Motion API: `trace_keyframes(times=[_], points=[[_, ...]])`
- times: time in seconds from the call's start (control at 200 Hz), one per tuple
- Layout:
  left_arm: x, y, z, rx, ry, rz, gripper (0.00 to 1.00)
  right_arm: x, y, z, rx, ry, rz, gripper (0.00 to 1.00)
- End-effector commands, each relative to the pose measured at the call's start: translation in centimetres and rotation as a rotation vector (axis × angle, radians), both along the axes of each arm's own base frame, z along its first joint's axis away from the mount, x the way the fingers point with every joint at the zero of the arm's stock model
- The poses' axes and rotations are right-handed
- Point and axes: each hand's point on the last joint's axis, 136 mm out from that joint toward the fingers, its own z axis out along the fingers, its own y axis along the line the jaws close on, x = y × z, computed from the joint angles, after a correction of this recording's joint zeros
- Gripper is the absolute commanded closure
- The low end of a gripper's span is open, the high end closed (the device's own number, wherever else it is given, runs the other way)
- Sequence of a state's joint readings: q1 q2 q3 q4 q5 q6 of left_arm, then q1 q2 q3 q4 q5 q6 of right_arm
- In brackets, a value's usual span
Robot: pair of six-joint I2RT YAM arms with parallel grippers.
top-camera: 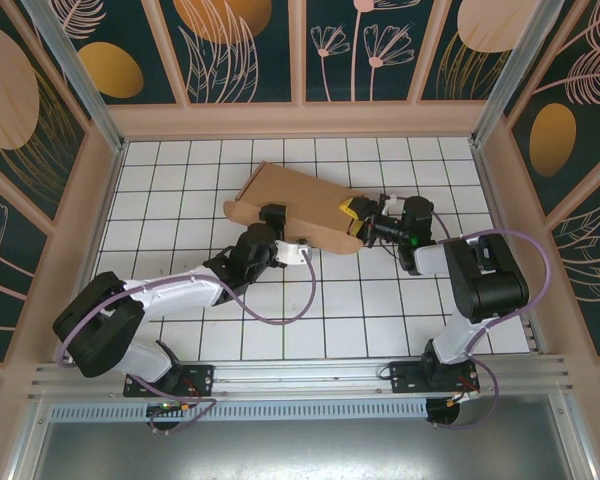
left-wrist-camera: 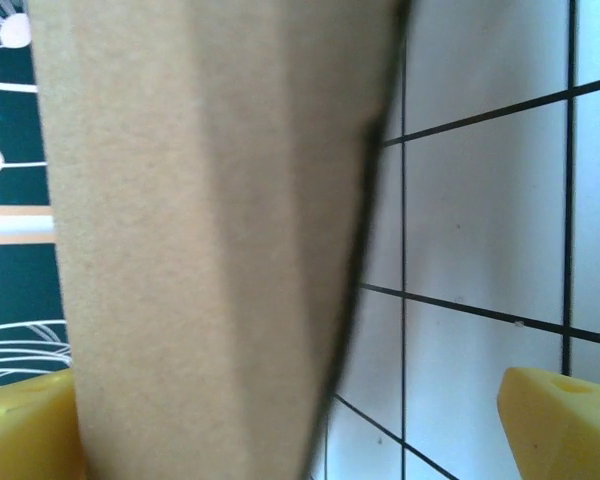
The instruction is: Fold the paper box
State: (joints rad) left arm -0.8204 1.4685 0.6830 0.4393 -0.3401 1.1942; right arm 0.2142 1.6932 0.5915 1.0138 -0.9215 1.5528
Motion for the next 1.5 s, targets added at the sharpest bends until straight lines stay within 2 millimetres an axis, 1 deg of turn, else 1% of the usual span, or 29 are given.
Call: trace_keyframes(times=[0.0, 0.085, 0.17, 0.265, 0.355, 0.42, 0.5, 0.661, 0.751, 0.796, 0.866, 0.921, 0.956, 1.011, 1.026, 1.036, 1.081, 1.126, 1.186, 1.206, 1.266, 1.351, 1.421, 1.496], points=[[0.7, 0.3, 0.4, 0.007, -0.091, 0.031, 0.01, -1.6, 1.6, 4.4, 0.080, -0.151, 0.107, 0.56], [1.3, 0.3, 1.6, 0.016, -0.165, 0.061, 0.02, -1.8, 2.0, 4.5, 0.095, -0.145, 0.115, 0.56], [1.7, 0.2, 2.7, 0.028, -0.226, 0.064, 0.07, -2.0, 2.3, 4.5, 0.101, -0.144, 0.121, 0.55], [2.1, 0.2, 3.4, 0.052, -0.260, 0.080, 0.19, -2.1, 2.3, 4.5, 0.103, -0.143, 0.125, 0.55], [1.9, 0.0, 4.1, 0.051, -0.283, 0.073, 0.32, -2.2, 2.3, 4.6, 0.106, -0.143, 0.125, 0.54], [1.6, -0.1, 4.1, 0.062, -0.282, 0.057, 0.41, -2.2, 2.3, 4.5, 0.104, -0.145, 0.127, 0.52], [1.1, -0.2, 3.8, 0.083, -0.261, 0.038, 0.47, -2.2, 2.2, 4.5, 0.097, -0.151, 0.129, 0.49], [0.3, 0.0, 3.2, 0.110, -0.208, 0.024, 0.49, -1.8, 1.8, 4.5, 0.084, -0.152, 0.116, 0.32], [0.1, 0.2, 3.3, 0.121, -0.167, 0.027, 0.51, -1.5, 1.2, 4.5, 0.068, -0.153, 0.093, 0.19], [0.0, 0.3, 3.2, 0.131, -0.137, 0.032, 0.49, -1.3, 0.9, 4.6, 0.057, -0.158, 0.080, 0.12], [-0.4, 0.5, 2.3, 0.171, -0.034, 0.039, 0.47, -1.0, 0.2, 4.6, 0.021, -0.179, 0.057, 0.01], [-0.5, 0.5, 2.2, 0.164, 0.036, 0.062, 0.46, -0.5, -0.8, 3.9, -0.060, -0.179, 0.025, 0.01], [-0.8, 0.5, 2.2, 0.162, 0.092, 0.070, 0.46, 0.1, -2.0, 3.2, -0.133, -0.175, -0.021, 0.01], [-0.9, 0.4, 2.3, 0.141, 0.154, 0.099, 0.47, 0.8, -4.3, 2.0, -0.273, -0.158, -0.110, 0.01], [-1.2, 0.6, 1.8, 0.147, 0.179, 0.106, 0.47, 1.0, -5.0, 1.5, -0.320, -0.148, -0.139, 0.01], [-1.1, 0.4, 2.4, 0.132, 0.183, 0.110, 0.47, 1.2, -5.5, 1.4, -0.349, -0.146, -0.157, 0.01], [-1.6, 0.4, 2.2, 0.126, 0.253, 0.122, 0.47, 1.4, -7.5, 0.4, -0.475, -0.114, -0.236, 0.01], [-2.0, 0.3, 2.1, 0.112, 0.309, 0.138, 0.47, 1.6, -9.1, 0.1, -0.565, -0.108, -0.298, 0.01], [-2.7, 0.1, 1.8, 0.095, 0.394, 0.151, 0.47, 1.6, -10.6, -0.1, -0.643, -0.104, -0.354, 0.01], [-2.8, -0.2, 2.1, 0.079, 0.416, 0.151, 0.47, 1.7, -11.1, -0.1, -0.662, -0.103, -0.371, 0.01], [-3.7, -0.7, 1.7, 0.064, 0.505, 0.162, 0.44, 1.7, -11.8, -0.2, -0.680, -0.103, -0.397, 0.01], [-5.2, -1.1, 0.6, 0.092, 0.628, 0.170, 0.43, 2.0, -11.7, -0.8, -0.648, -0.088, -0.393, 0.03], [-5.9, -1.2, 0.1, 0.126, 0.662, 0.181, 0.45, 2.3, -10.9, -1.8, -0.625, -0.074, -0.348, 0.05], [-6.1, -1.0, 0.0, 0.149, 0.693, 0.194, 0.46, 2.4, -10.4, -3.8, -0.651, -0.041, -0.303, 0.08]])
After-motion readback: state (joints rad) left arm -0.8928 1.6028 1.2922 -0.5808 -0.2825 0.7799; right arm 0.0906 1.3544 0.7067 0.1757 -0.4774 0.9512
